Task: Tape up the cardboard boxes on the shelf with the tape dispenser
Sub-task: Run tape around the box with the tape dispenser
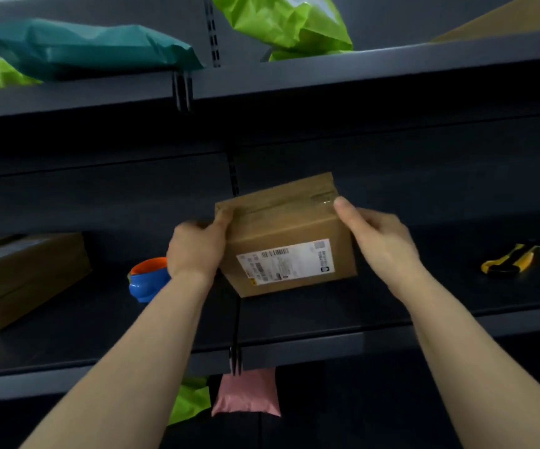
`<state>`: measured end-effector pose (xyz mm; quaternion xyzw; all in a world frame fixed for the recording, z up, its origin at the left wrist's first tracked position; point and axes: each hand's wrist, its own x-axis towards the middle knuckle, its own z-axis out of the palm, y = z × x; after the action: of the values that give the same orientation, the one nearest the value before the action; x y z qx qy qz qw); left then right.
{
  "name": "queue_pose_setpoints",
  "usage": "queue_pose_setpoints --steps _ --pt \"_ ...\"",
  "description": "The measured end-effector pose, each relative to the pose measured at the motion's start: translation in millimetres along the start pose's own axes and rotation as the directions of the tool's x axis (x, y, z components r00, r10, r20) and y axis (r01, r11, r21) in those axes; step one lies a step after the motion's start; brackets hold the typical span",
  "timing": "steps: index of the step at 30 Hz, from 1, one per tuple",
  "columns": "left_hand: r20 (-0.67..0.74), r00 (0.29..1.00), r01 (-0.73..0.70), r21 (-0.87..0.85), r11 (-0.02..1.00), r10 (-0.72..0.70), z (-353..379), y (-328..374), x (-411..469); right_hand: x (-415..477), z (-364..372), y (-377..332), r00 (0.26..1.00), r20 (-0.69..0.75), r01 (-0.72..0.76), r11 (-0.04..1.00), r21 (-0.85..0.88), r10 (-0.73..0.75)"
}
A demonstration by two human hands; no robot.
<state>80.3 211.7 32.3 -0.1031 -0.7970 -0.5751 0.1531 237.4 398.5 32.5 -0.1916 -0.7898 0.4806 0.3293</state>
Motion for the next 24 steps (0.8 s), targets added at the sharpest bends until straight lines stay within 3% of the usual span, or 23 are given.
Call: queue_pose_setpoints --steps 5,8,10,12,13,17,19,21,24 --pt "0.243 0.965 0.148 -0.211 0.966 -0.095 19 -13 -8 -1 0 16 0.991 -0.033 -0.136 0.923 -0.361 0.133" --pt "0.371 0.924 0.237 -0.351 0.906 -0.098 27 -33 -22 2 1 30 0.991 -0.090 -0.126 0.933 -0.337 0.101" --pt "0.422 0.899 0.278 -0.352 0.894 -0.113 31 -48 -31 -1 6 41 0.990 -0.026 -0.140 0.975 -0.172 0.138" --pt "0.381 0.919 0.236 -0.317 0.919 -0.104 36 -54 -35 -5 17 50 0.970 0.128 -0.213 0.976 0.041 0.206" --pt "0.335 0.938 0.187 -0.260 0.947 -0.093 37 -53 -35 -6 21 54 0.963 0.164 -0.227 0.972 0.057 0.215" --pt "0.063 0.997 0.033 0.069 0.997 -0.037 33 -30 -19 1 12 42 0.999 -0.019 -0.044 0.958 -0.282 0.040" --pt "-0.006 0.999 0.051 -0.052 0.997 -0.052 30 -18 -8 5 2 33 0.994 -0.110 -0.036 0.941 -0.336 -0.001" --pt "0.041 0.997 0.067 -0.209 0.976 -0.060 29 -14 -2 8 -3 34 0.988 -0.153 -0.079 0.918 -0.389 0.021" --pt "0.144 0.989 0.076 -0.228 0.971 -0.044 35 -21 -10 12 -8 46 0.977 -0.207 -0.165 0.807 -0.567 0.055"
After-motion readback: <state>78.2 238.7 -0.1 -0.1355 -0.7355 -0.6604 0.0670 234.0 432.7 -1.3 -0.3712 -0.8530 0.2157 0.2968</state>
